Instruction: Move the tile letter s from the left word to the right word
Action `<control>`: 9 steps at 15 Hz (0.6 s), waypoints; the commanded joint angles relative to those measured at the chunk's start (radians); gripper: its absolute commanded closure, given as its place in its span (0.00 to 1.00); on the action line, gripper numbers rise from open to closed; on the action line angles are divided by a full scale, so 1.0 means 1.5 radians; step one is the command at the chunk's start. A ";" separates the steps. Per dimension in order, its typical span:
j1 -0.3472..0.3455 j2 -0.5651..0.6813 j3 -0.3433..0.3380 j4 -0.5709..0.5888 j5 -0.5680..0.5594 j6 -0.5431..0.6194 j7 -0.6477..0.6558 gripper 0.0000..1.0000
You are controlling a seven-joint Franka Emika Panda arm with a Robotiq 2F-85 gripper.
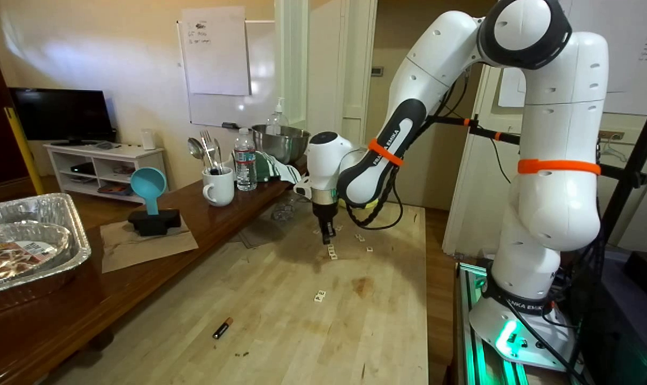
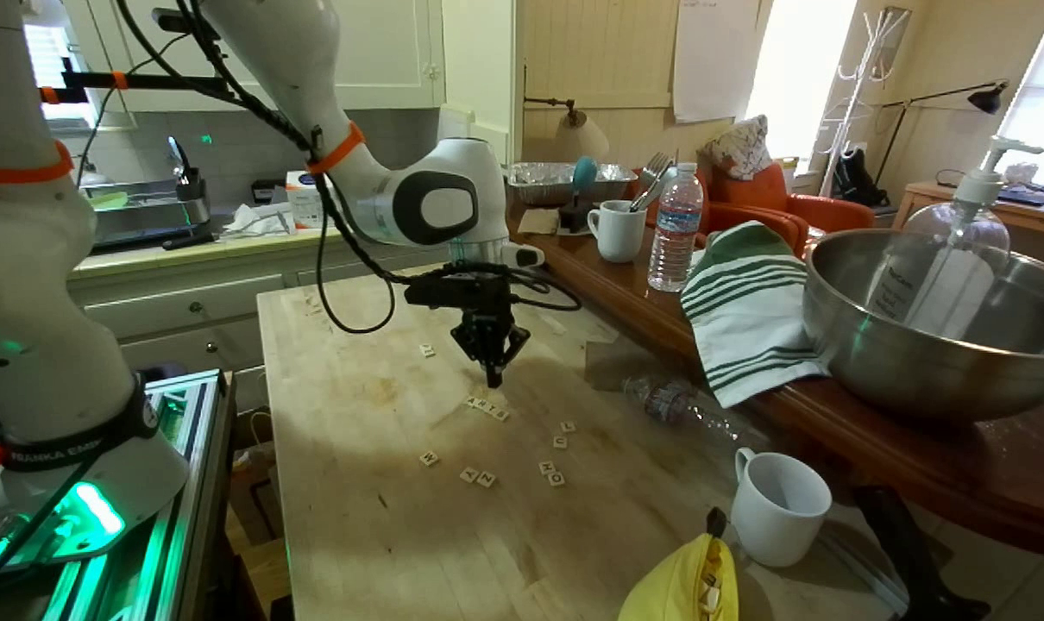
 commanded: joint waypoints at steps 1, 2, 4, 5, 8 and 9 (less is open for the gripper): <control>-0.011 -0.043 0.011 -0.026 0.070 -0.029 -0.051 0.70; -0.011 -0.050 0.011 -0.028 0.083 -0.036 -0.058 0.64; -0.011 -0.063 0.009 -0.032 0.104 -0.049 -0.070 0.49; -0.011 -0.070 0.008 -0.034 0.112 -0.057 -0.075 0.42; -0.010 -0.088 0.004 -0.038 0.126 -0.075 -0.077 0.20; -0.011 -0.094 0.003 -0.040 0.129 -0.079 -0.076 0.12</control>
